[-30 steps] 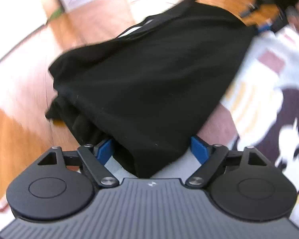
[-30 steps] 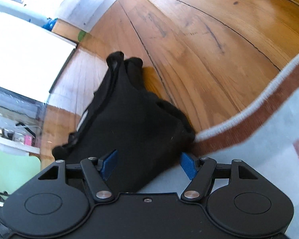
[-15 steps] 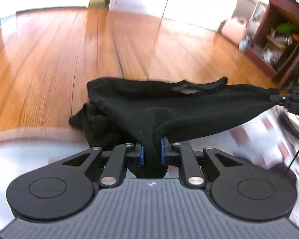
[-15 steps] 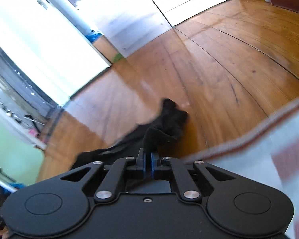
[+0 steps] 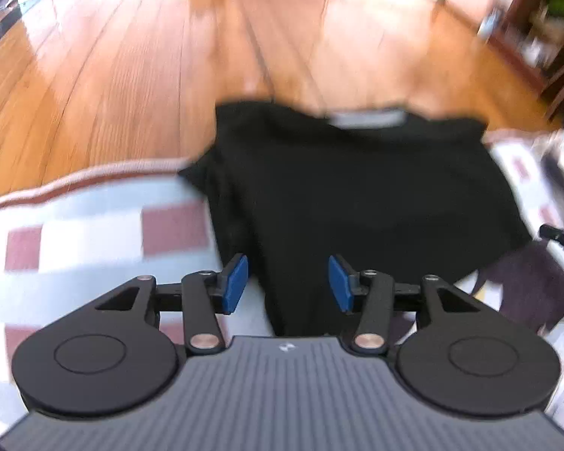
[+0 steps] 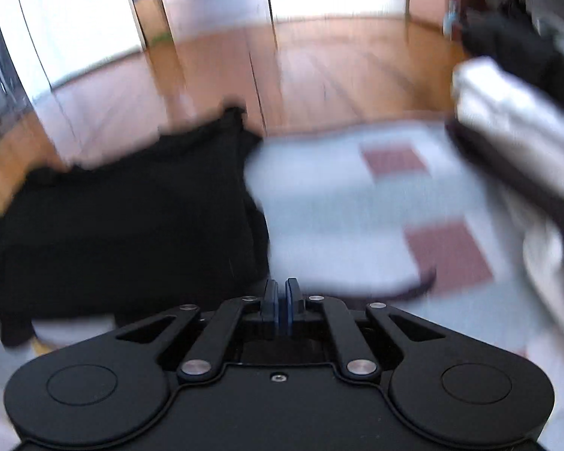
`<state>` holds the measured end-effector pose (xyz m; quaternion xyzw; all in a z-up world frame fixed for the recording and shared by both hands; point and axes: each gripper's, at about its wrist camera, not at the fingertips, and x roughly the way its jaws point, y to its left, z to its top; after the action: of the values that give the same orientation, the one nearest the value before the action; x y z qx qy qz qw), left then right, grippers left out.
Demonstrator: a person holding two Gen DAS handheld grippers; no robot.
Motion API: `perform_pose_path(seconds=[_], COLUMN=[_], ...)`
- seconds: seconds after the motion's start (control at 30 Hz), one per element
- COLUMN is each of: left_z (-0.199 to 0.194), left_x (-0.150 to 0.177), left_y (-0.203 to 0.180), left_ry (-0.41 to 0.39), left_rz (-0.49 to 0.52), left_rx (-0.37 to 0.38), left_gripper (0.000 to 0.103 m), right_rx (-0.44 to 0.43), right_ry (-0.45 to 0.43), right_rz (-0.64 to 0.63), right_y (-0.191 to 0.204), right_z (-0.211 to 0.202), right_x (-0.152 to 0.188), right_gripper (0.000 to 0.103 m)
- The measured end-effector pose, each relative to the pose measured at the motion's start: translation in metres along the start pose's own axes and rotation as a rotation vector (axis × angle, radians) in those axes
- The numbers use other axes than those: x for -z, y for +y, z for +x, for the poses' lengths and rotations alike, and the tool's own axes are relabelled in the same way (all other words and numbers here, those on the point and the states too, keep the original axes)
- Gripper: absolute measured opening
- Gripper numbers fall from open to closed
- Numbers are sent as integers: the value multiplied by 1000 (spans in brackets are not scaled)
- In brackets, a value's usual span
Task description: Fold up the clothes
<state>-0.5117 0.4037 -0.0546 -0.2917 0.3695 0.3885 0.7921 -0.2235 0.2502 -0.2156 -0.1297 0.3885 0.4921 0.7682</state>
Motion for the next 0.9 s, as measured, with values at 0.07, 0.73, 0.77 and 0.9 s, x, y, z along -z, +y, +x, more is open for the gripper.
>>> perform_pose_path(seconds=[0.07, 0.73, 0.77, 0.9], left_z=[6, 141, 139, 139], left_x=[-8, -56, -56, -59], left_y=[-2, 56, 57, 61], left_ry=[-59, -1, -18, -56], left_rz=[25, -89, -90, -81], left_rx=[32, -180, -167, -121], left_gripper=[51, 67, 67, 67], right_rx=[-10, -297, -280, -136], right_ry=[-47, 165, 154, 43], right_rz=[-16, -447, -426, -367], right_y=[1, 94, 98, 97], right_z=[-4, 138, 144, 144], right_x=[-16, -95, -105, -131], right_gripper=[18, 39, 39, 40])
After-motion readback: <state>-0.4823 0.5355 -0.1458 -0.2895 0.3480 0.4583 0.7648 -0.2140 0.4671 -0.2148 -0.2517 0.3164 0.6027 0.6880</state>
